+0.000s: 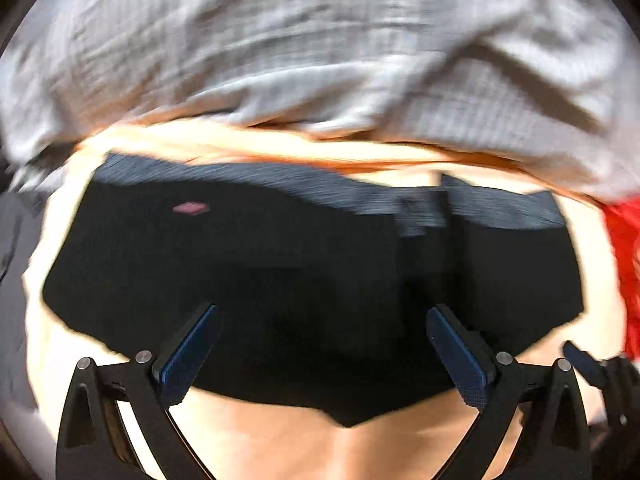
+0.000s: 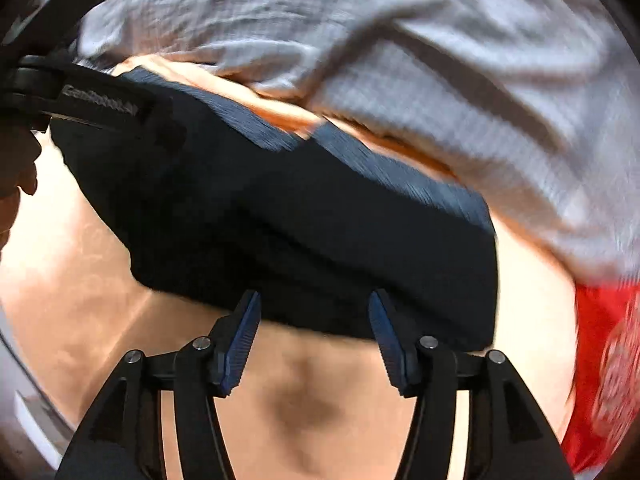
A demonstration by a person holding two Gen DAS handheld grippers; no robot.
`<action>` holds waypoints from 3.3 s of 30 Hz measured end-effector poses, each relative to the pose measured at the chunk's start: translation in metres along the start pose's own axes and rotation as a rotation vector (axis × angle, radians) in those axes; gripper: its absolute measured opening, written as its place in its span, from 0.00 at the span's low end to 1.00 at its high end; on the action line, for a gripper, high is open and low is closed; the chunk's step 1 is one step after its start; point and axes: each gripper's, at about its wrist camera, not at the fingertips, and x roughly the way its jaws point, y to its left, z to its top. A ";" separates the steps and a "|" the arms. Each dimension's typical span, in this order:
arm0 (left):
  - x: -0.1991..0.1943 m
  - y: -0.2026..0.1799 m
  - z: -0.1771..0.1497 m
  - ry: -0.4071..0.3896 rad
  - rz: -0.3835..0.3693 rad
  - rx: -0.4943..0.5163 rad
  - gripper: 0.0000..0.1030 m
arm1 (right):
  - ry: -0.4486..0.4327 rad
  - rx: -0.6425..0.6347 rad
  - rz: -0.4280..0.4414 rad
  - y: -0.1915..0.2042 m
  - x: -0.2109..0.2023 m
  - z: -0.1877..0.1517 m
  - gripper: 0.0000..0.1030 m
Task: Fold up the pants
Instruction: 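Press and smooth the folded trousers with the left gripper, then move the left gripper to the leg end of the folded black strip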
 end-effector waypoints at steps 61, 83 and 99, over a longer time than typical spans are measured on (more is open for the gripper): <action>0.025 -0.079 -0.029 0.132 0.119 -0.046 0.88 | 0.141 0.449 0.180 -0.125 -0.013 -0.066 0.72; -0.014 0.012 -0.072 0.099 0.156 -0.207 0.88 | 0.169 0.217 0.242 -0.034 -0.011 -0.011 0.75; -0.014 0.091 -0.075 0.116 0.140 -0.275 0.88 | 0.176 0.102 0.245 0.050 -0.003 0.035 0.79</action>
